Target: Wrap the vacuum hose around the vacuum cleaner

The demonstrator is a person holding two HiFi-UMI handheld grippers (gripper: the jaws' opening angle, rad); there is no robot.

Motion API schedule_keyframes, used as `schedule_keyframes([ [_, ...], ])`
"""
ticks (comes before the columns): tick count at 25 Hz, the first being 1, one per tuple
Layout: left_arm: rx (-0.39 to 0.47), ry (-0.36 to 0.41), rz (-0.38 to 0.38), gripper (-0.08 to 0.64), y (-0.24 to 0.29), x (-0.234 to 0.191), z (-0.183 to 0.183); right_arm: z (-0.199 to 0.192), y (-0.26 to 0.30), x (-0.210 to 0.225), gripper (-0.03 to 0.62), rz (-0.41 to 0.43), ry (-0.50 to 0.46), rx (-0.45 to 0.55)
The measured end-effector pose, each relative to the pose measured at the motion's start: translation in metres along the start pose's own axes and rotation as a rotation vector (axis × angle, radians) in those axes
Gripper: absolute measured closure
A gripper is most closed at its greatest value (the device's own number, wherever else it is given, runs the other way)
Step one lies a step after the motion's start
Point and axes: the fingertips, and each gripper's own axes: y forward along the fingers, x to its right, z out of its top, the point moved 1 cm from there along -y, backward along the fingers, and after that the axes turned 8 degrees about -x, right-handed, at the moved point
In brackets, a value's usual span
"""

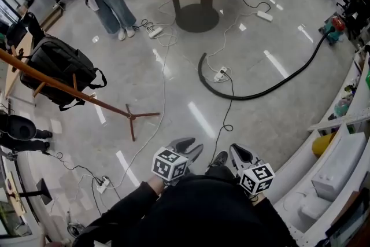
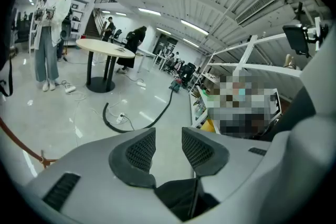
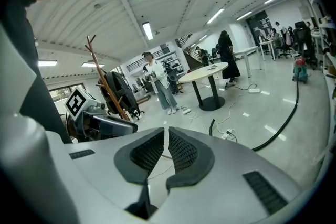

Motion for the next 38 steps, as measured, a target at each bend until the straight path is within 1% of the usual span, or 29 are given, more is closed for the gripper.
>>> schedule_keyframes([
  [3,0.031,-0.007,0.040,0.391,0.019,0.004,0.037,0.018,0.006,0.035,0.558,0.037,-0.003,-0.008],
  [5,0.044,-0.032,0.051,0.391,0.033,0.006,0.051,0.024,0.013,0.056,0.558,0.047,-0.010,-0.026],
  [7,0.036,-0.052,0.060,0.391,0.044,0.004,0.058,0.030,0.021,0.072,0.558,0.055,-0.004,-0.040],
  [9,0.022,-0.072,0.074,0.391,0.053,-0.005,0.065,0.035,0.029,0.085,0.558,0.063,0.004,-0.052],
  [13,0.013,-0.125,0.095,0.391,0.075,-0.038,0.086,0.048,0.058,0.117,0.558,0.060,0.005,-0.092],
  [17,-0.014,-0.144,0.057,0.391,0.110,-0.078,0.116,0.071,0.101,0.152,0.558,0.031,0.020,-0.121],
  [20,-0.023,-0.151,0.002,0.391,0.137,-0.110,0.155,0.103,0.133,0.171,0.558,0.006,0.001,-0.142],
  [22,-0.035,-0.126,-0.040,0.391,0.155,-0.126,0.186,0.129,0.148,0.181,0.558,-0.020,-0.037,-0.151],
  [24,-0.044,-0.083,-0.070,0.391,0.171,-0.138,0.216,0.156,0.161,0.191,0.558,-0.050,-0.065,-0.149],
  [26,-0.047,-0.055,-0.084,0.391,0.185,-0.152,0.243,0.178,0.178,0.204,0.558,-0.073,-0.068,-0.137],
  [28,-0.059,-0.044,-0.089,0.391,0.196,-0.165,0.262,0.192,0.192,0.215,0.558,-0.089,-0.053,-0.134],
  [31,-0.103,-0.045,-0.091,0.391,0.208,-0.176,0.269,0.195,0.203,0.228,0.558,-0.091,-0.032,-0.158],
  [34,-0.146,-0.055,-0.071,0.391,0.222,-0.185,0.273,0.200,0.214,0.250,0.558,-0.074,-0.007,-0.160],
  [36,-0.133,-0.075,-0.064,0.391,0.232,-0.186,0.284,0.209,0.221,0.265,0.557,-0.041,-0.007,-0.143],
  [38,-0.087,-0.093,-0.061,0.391,0.240,-0.182,0.304,0.219,0.227,0.280,0.557,-0.002,-0.030,-0.139],
])
